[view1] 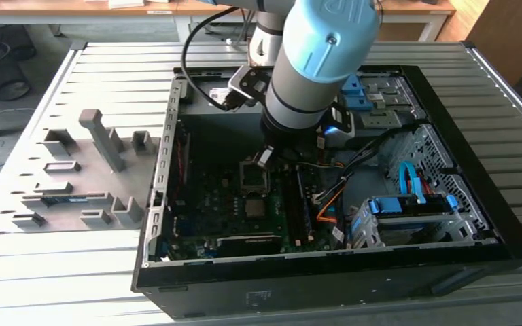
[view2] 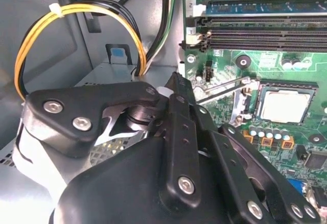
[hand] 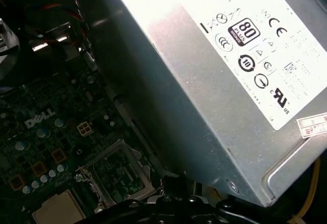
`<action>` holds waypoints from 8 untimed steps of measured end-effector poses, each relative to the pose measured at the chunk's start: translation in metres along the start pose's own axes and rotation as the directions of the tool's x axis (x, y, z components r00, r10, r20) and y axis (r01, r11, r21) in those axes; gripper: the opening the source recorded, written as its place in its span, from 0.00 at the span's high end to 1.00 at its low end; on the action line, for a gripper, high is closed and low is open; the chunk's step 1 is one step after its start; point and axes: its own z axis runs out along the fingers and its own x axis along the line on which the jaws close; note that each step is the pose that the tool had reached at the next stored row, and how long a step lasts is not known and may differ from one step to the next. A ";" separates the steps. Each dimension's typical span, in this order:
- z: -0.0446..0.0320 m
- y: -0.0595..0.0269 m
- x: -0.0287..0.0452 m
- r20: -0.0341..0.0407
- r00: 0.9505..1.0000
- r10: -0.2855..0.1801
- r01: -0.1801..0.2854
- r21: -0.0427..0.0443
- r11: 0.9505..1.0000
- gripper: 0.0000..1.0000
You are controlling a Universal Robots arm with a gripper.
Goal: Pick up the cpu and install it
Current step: 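Close the cpu cover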
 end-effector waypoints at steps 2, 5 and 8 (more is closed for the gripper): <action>-0.0025 0.0006 -0.0004 0.000 1.000 0.000 0.000 0.000 1.000 0.90; -0.0063 0.0017 -0.0011 0.001 1.000 -0.001 0.001 0.001 1.000 0.90; -0.0082 0.0022 -0.0012 0.003 1.000 -0.001 0.001 0.000 1.000 0.90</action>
